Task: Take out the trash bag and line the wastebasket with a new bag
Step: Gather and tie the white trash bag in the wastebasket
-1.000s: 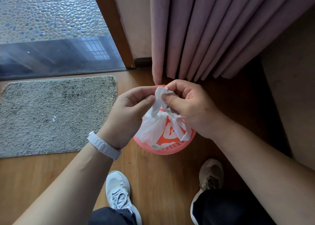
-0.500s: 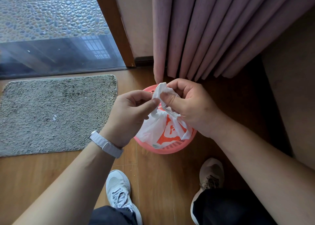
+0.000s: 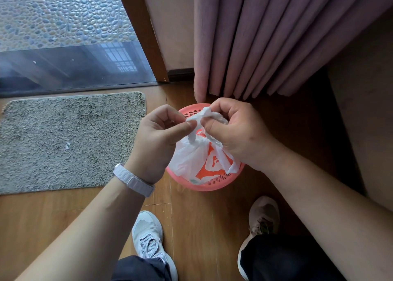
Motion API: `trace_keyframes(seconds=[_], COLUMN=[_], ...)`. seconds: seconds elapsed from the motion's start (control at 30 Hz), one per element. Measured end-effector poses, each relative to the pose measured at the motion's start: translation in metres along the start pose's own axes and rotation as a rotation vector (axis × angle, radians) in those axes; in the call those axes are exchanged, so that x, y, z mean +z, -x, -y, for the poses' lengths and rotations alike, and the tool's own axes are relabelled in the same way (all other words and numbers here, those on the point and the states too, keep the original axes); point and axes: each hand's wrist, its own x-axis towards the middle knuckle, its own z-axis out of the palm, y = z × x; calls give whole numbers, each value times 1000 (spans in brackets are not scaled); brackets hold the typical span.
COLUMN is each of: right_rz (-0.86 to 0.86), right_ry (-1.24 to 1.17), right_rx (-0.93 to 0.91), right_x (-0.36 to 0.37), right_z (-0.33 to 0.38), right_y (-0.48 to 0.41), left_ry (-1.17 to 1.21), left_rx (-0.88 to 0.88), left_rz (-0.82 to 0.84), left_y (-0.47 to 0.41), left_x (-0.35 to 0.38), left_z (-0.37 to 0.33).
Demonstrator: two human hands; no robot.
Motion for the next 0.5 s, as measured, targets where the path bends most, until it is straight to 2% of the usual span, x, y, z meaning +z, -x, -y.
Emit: trace_keyframes(seconds=[0.23, 0.5], right_rz=[-56, -13], right_ry=[41, -29], right_rx=[26, -8], right_x=[-5, -7], right_z=[-2, 2], right_y=[-2, -2], left_ry=[119, 53], left_rx=[-20, 81], left_rz=[-92, 3], left_y=[-3, 2], left_x=[-4, 4], left_z=[-4, -3])
